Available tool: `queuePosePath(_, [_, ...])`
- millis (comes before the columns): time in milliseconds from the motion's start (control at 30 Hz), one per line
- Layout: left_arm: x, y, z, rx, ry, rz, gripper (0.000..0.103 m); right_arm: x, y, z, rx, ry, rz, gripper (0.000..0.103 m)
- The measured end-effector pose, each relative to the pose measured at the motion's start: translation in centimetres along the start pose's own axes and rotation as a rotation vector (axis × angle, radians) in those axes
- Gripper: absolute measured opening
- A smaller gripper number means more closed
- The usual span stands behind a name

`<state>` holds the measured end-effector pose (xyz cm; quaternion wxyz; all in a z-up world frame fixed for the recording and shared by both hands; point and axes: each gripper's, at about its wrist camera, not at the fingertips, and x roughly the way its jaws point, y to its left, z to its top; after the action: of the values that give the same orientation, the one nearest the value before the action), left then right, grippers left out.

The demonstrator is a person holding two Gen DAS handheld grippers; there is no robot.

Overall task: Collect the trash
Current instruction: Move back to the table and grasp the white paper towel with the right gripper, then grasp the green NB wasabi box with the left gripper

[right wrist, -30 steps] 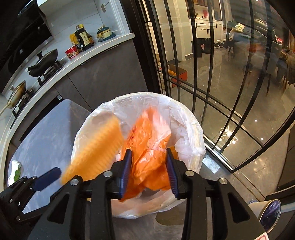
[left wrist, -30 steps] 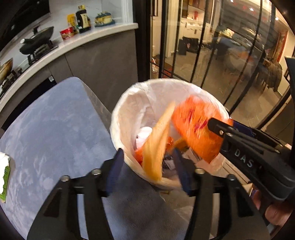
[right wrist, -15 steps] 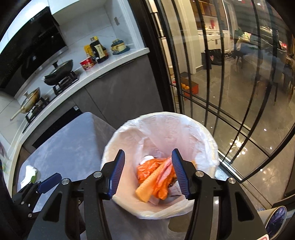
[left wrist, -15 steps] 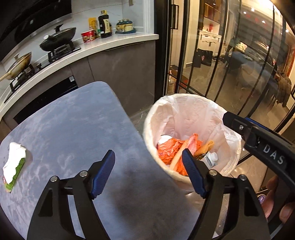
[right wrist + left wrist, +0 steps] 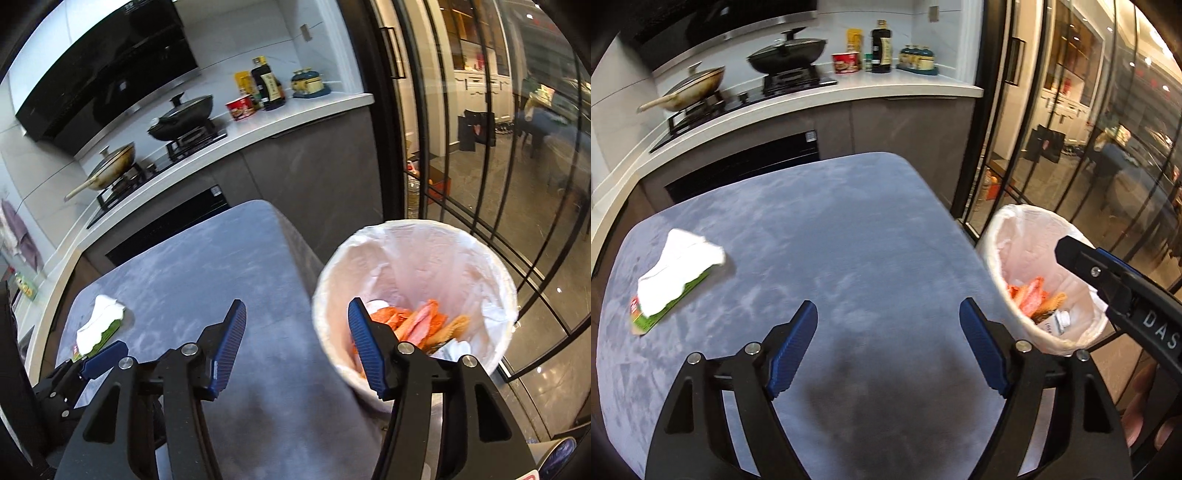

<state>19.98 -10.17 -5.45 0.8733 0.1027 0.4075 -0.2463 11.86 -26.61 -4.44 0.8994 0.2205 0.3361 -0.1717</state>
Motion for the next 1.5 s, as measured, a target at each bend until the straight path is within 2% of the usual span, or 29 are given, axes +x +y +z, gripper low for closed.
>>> queuePosePath(167, [-0.7, 4.5, -0.9, -0.080, 0.005, 0.031, 0.076, 0.4, 3.6, -0.5, -0.047, 0.022, 0.033, 0.061])
queuePosePath(333, [-1.5, 9.4, -2.3, -0.178, 0.010, 0.075, 0.085, 1.3, 8.1, -1.3, -0.121, 0.053, 0.073, 0.066])
queuePosePath(500, [-2.2, 15.3, -4.0, -0.278, 0.018, 0.156, 0.087, 3.3, 13.2, -2.4, -0.186, 0.095, 0.128, 0.067])
queuePosePath(733, [-2.8, 24.4, -6.3, -0.397, 0.032, 0.287, 0.088, 7.7, 20.9, -3.9, -0.241, 0.193, 0.280, 0.071])
queuePosePath(933, [-2.7, 29.2, -7.7, -0.435, 0.047, 0.331, 0.089, 12.1, 26.1, -4.9, -0.216, 0.265, 0.367, 0.071])
queuePosePath(1000, [-2.5, 30.3, -7.9, -0.425, 0.050, 0.331, 0.093, 13.5, 27.3, -5.2, -0.204, 0.283, 0.376, 0.071])
queuePosePath(1167, [-1.5, 31.3, -7.9, -0.371, 0.054, 0.306, 0.094, 15.9, 28.8, -5.7, -0.162, 0.320, 0.382, 0.070])
queuePosePath(1267, [-0.8, 31.3, -7.5, -0.332, 0.045, 0.292, 0.094, 16.8, 29.5, -5.9, -0.158, 0.322, 0.380, 0.057])
queuePosePath(1300, [-0.6, 31.2, -7.3, -0.317, 0.041, 0.283, 0.094, 17.0, 29.7, -6.0, -0.155, 0.327, 0.381, 0.045])
queuePosePath(1333, [-0.2, 31.2, -7.0, -0.295, 0.037, 0.278, 0.095, 17.2, 29.7, -5.9, -0.152, 0.331, 0.387, 0.028])
queuePosePath(1367, [0.1, 31.1, -6.8, -0.277, 0.036, 0.270, 0.095, 17.4, 29.7, -5.8, -0.151, 0.333, 0.390, 0.020])
queuePosePath(1400, [0.5, 31.0, -6.6, -0.256, 0.037, 0.265, 0.095, 17.5, 29.7, -5.7, -0.153, 0.333, 0.387, 0.007])
queuePosePath(1433, [0.9, 30.9, -6.3, -0.230, 0.038, 0.262, 0.096, 17.5, 29.6, -5.5, -0.155, 0.328, 0.385, 0.002])
queuePosePath(1500, [1.5, 30.7, -5.7, -0.189, 0.026, 0.241, 0.096, 17.0, 29.1, -5.0, -0.163, 0.293, 0.364, 0.002])
